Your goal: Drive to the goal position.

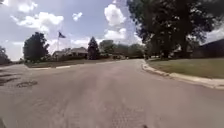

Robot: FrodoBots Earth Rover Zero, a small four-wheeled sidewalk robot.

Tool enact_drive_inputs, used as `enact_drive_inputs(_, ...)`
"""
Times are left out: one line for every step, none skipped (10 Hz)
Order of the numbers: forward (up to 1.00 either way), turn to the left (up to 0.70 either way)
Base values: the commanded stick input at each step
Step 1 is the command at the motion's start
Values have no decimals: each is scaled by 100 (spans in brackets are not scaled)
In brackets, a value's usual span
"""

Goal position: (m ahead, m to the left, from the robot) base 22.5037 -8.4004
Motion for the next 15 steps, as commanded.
enact_drive_inputs(85, 0)
enact_drive_inputs(85, 0)
enact_drive_inputs(85, 0)
enact_drive_inputs(85, 0)
enact_drive_inputs(85, 0)
enact_drive_inputs(85, 0)
enact_drive_inputs(85, 0)
enact_drive_inputs(85, 0)
enact_drive_inputs(85, 0)
enact_drive_inputs(85, 0)
enact_drive_inputs(85, 0)
enact_drive_inputs(85, 0)
enact_drive_inputs(85, 0)
enact_drive_inputs(85, 0)
enact_drive_inputs(85, 0)
